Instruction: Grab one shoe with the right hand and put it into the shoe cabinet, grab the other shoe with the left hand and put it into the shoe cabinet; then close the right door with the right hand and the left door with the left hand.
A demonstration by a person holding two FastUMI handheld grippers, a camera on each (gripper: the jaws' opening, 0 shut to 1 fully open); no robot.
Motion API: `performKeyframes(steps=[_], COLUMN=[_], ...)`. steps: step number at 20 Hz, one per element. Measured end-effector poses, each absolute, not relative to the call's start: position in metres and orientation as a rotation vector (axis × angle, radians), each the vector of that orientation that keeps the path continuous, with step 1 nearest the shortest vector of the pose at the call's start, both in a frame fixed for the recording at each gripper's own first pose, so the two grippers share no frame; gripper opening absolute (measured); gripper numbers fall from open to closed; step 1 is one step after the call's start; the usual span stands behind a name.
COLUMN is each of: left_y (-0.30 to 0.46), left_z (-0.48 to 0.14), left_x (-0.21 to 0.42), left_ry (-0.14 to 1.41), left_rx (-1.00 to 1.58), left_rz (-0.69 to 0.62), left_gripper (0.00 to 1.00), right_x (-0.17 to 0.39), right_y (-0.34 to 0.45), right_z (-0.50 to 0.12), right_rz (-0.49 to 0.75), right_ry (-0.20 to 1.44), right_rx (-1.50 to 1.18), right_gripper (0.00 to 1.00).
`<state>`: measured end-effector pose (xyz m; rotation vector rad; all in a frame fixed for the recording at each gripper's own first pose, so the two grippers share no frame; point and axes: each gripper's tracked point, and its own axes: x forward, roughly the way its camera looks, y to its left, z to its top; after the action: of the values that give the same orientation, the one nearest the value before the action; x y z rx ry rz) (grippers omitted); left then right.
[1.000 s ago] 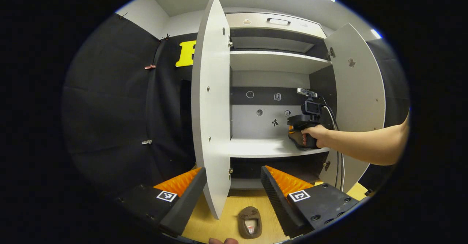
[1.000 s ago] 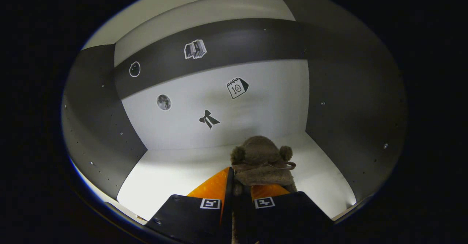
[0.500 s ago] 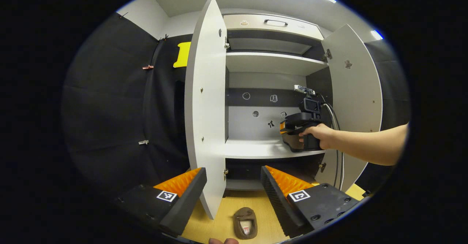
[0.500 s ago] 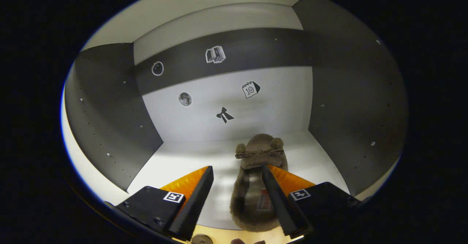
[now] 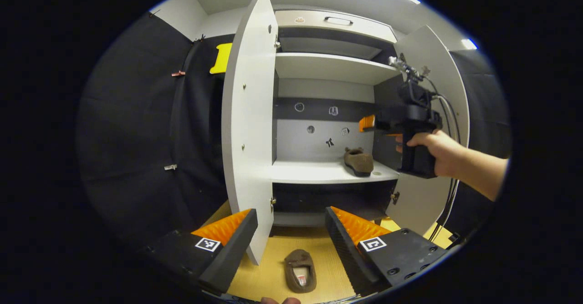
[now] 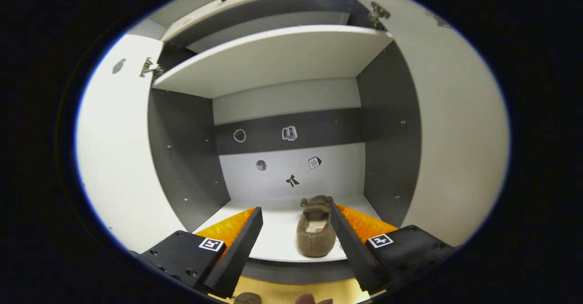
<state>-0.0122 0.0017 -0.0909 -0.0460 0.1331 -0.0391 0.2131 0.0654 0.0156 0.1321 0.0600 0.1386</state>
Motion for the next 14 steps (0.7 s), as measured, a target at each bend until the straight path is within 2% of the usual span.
performKeyframes(steps=[7, 8, 14], left_y=[-0.018, -0.018, -0.014], left_z=[-0.229, -0.247, -0.355], left_x=[-0.001, 0.004, 0.044], left_ry=[0.364, 0.388, 0.536], left_rx=[-0.001, 0.01, 0.007], left_rz=[-0.138, -0.144, -0.136], left_gripper=[0.95, 0.95, 0.94], right_x=[0.088, 0.076, 0.024], right_y=[0.059, 0.057, 0.034], right_z=[0.05, 0.053, 0.07], right_rz=[0.183, 0.185, 0.166], right_ry=[-0.077, -0.081, -0.114], right_rx=[0.075, 0.075, 0.102], right_gripper=[1.0, 0.98, 0.98])
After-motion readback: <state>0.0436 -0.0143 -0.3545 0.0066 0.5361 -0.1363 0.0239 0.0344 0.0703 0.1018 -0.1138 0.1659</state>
